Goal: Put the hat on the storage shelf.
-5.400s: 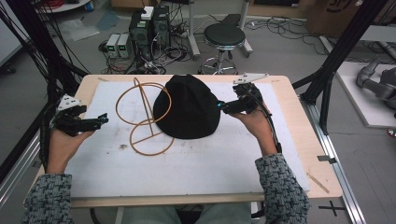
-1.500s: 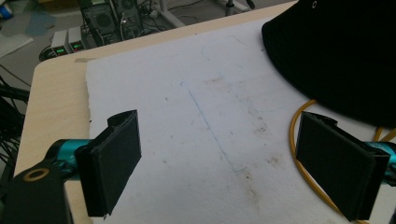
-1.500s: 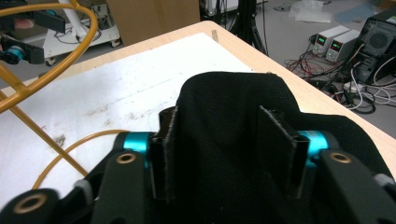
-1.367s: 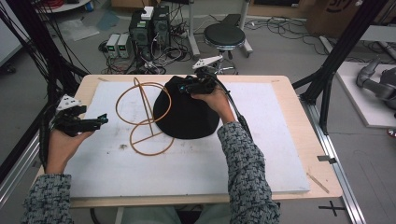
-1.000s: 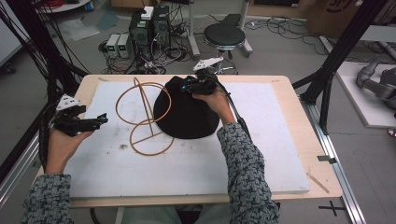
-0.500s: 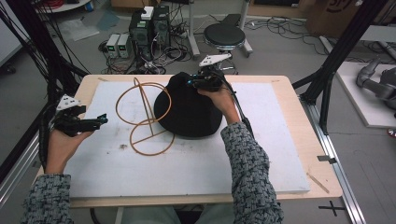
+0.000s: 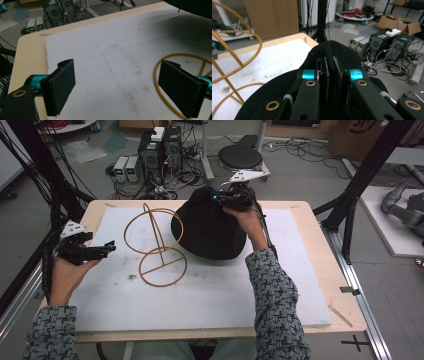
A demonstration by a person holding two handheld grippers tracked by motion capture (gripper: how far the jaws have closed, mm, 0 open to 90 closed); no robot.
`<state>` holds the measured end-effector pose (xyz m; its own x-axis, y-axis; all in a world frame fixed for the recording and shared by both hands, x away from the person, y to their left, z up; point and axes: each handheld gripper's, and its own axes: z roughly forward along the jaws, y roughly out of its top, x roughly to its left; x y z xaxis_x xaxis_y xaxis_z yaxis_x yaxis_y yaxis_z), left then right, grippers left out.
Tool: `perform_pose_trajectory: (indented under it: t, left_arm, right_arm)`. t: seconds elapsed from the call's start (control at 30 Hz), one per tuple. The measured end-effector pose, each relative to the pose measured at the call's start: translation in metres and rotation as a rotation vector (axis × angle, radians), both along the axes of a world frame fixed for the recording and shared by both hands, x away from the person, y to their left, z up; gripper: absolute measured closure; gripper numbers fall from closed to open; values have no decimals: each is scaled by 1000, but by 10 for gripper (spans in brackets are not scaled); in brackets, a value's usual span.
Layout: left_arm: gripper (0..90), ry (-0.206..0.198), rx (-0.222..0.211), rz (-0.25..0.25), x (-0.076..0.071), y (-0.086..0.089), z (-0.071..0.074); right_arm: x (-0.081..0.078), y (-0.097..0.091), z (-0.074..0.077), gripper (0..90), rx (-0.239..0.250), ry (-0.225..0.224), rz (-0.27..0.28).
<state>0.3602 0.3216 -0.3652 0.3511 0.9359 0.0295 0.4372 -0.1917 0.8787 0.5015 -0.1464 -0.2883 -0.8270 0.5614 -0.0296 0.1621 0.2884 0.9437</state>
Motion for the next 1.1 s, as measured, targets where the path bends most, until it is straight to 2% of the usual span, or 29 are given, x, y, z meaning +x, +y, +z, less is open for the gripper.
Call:
perform_pose_trajectory:
  t: [0.3, 0.5, 1.1]
  left_arm:
    - [147, 1, -3, -1, 0, -1, 1]
    - [146, 1, -4, -3, 1, -1, 1]
    - [147, 5, -2, -3, 1, 0, 2]
  right_arm:
    - [-3, -15, 24, 849, 18, -54, -49]
    - [-5, -25, 35, 850, 25, -66, -90]
    - [-10, -40, 61, 850, 57, -116, -118]
